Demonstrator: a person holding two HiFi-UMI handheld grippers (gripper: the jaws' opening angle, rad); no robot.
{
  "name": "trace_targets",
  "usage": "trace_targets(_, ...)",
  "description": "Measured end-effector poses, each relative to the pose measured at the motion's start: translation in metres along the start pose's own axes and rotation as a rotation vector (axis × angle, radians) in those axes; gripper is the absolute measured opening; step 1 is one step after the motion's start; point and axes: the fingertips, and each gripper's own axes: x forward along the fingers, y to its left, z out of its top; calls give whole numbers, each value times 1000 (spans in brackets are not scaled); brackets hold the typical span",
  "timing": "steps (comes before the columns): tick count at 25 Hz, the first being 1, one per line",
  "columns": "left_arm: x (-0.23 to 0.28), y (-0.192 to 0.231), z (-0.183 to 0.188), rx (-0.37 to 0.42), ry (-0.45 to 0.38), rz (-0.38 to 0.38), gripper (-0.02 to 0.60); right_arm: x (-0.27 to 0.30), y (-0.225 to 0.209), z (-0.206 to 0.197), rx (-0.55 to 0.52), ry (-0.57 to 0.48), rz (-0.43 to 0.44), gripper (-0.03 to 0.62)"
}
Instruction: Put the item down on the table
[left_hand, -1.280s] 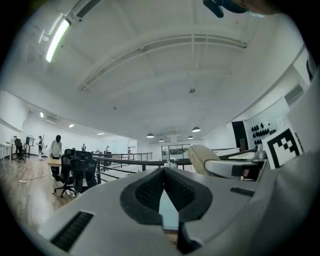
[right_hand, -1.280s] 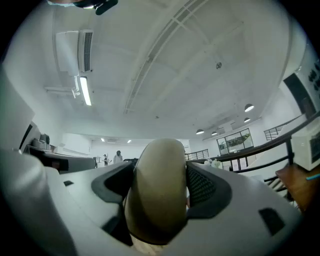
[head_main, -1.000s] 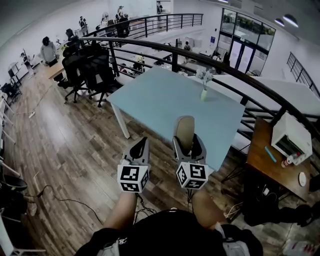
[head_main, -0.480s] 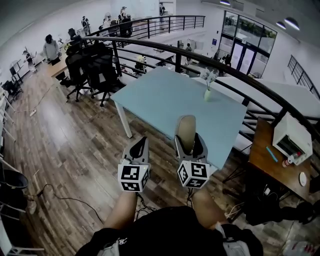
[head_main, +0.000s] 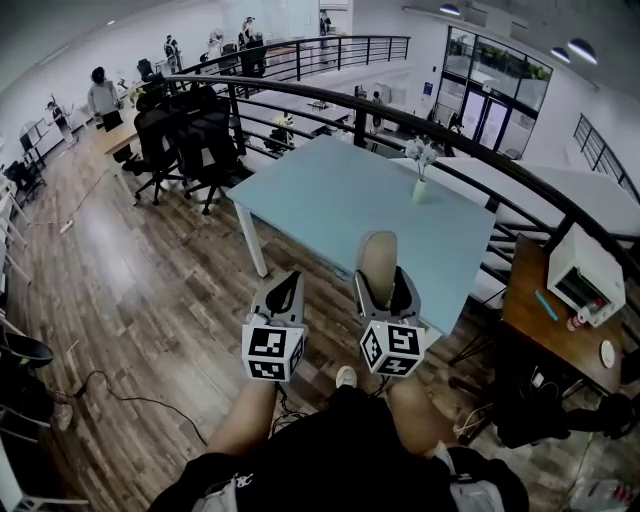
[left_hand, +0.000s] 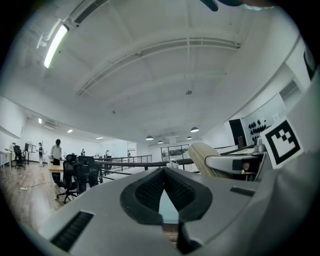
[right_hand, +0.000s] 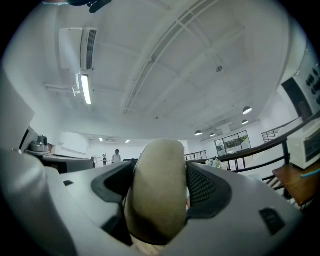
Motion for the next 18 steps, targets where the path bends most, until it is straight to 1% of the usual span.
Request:
trace_targets(5, 16, 6, -9, 11, 15, -11, 14, 15, -9, -6, -4, -1, -19, 339)
trace_targets(9, 39, 20, -20, 15, 29, -13, 14, 45, -19, -17, 16, 12, -42, 339)
trace_targets(15, 96, 50, -37, 18, 40, -1, 14, 110, -38, -43, 77, 33, -40, 339)
trace_targets(18, 129, 68, -41, 13, 52, -2, 14, 146, -46, -53, 80, 46, -48, 339)
